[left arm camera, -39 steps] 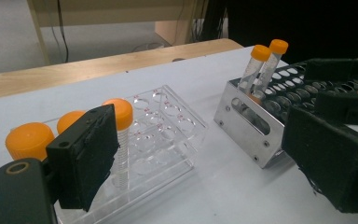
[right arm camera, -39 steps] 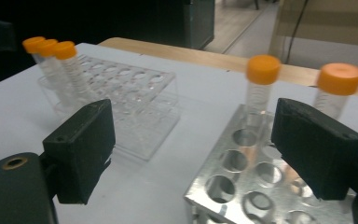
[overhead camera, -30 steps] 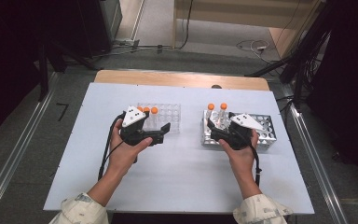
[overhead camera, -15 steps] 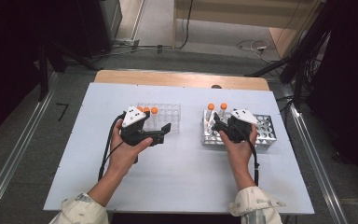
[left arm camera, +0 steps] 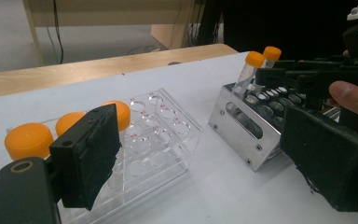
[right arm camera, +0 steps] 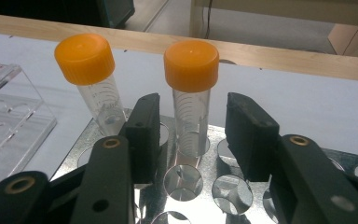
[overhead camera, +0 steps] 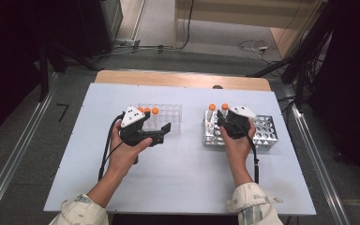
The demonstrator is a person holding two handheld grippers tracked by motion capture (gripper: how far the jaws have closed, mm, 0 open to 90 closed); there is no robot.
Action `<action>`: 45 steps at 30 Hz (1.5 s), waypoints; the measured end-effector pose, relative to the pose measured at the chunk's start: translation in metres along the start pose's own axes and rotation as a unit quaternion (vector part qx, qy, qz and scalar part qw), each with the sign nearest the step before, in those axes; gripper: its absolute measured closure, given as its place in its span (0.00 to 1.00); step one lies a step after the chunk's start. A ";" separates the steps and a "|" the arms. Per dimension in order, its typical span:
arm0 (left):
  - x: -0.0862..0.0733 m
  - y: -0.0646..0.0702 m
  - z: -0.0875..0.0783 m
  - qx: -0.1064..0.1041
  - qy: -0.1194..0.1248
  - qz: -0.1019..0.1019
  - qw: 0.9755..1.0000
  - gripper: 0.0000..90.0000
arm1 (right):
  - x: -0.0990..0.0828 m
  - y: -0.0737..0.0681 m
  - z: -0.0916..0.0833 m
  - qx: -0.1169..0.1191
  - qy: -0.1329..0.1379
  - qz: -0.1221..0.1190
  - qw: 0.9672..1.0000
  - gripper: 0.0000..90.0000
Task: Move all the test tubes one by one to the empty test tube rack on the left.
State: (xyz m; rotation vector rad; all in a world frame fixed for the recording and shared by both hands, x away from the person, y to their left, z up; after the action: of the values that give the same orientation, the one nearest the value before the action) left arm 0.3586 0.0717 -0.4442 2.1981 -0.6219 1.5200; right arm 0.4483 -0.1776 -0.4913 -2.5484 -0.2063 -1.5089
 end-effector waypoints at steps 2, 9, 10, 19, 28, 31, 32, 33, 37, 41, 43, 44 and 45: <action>0.000 0.000 0.000 -0.001 0.000 0.000 1.000 0.15 | -0.001 0.000 0.001 -0.001 -0.004 0.001 1.000 0.63; 0.000 0.000 0.000 -0.001 0.003 -0.002 1.000 0.15 | -0.004 -0.001 0.004 -0.001 -0.011 -0.001 1.000 0.69; 0.000 0.000 0.000 -0.001 0.003 -0.002 1.000 0.15 | -0.004 -0.001 0.004 0.000 -0.011 0.000 1.000 0.70; 0.001 0.001 -0.001 -0.005 0.004 -0.002 1.000 0.15 | -0.003 0.000 0.003 0.001 -0.008 0.006 1.000 0.79; 0.001 0.002 0.000 -0.004 0.001 0.000 1.000 0.15 | 0.009 0.000 -0.007 0.000 0.015 0.004 1.000 0.79; 0.000 0.002 0.000 -0.004 0.000 0.001 1.000 0.15 | 0.013 0.000 -0.010 -0.001 0.021 0.004 1.000 0.79; 0.000 0.002 0.000 -0.003 -0.001 0.003 1.000 0.15 | 0.014 0.000 -0.011 0.000 0.023 0.003 1.000 0.79; 0.000 0.002 0.000 -0.002 -0.001 0.004 1.000 0.15 | 0.016 0.000 -0.012 0.001 0.025 0.002 1.000 0.79; -0.001 0.001 0.001 0.000 -0.003 0.008 1.000 0.15 | 0.022 -0.001 -0.017 0.002 0.032 -0.006 0.999 0.79; -0.001 0.002 0.001 -0.004 -0.005 0.007 1.000 0.15 | 0.032 -0.003 -0.023 0.005 0.042 -0.010 0.999 0.79; -0.001 0.002 0.001 -0.006 -0.006 0.006 1.000 0.15 | 0.036 -0.004 -0.027 0.006 0.046 -0.012 0.999 0.79; -0.001 0.002 0.001 -0.006 -0.006 0.006 1.000 0.15 | 0.038 -0.004 -0.029 0.007 0.048 -0.013 0.999 0.79; -0.001 0.002 0.000 -0.007 -0.006 0.005 1.000 0.15 | 0.040 -0.005 -0.031 0.007 0.049 -0.014 0.999 0.79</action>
State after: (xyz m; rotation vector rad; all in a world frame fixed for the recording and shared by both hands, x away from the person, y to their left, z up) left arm 0.3576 0.0699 -0.4448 2.1972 -0.6463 1.5046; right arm 0.4398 -0.1786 -0.4414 -2.4623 -0.2405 -1.6327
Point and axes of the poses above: each handheld gripper's, and its own axes: z roughly forward along the jaws, x roughly out of its top, y roughly to its right, the point moved 8 cm from there along z, roughly forward along the jaws, and after that the axes turned 7 degrees about z, right-handed, at the moved point
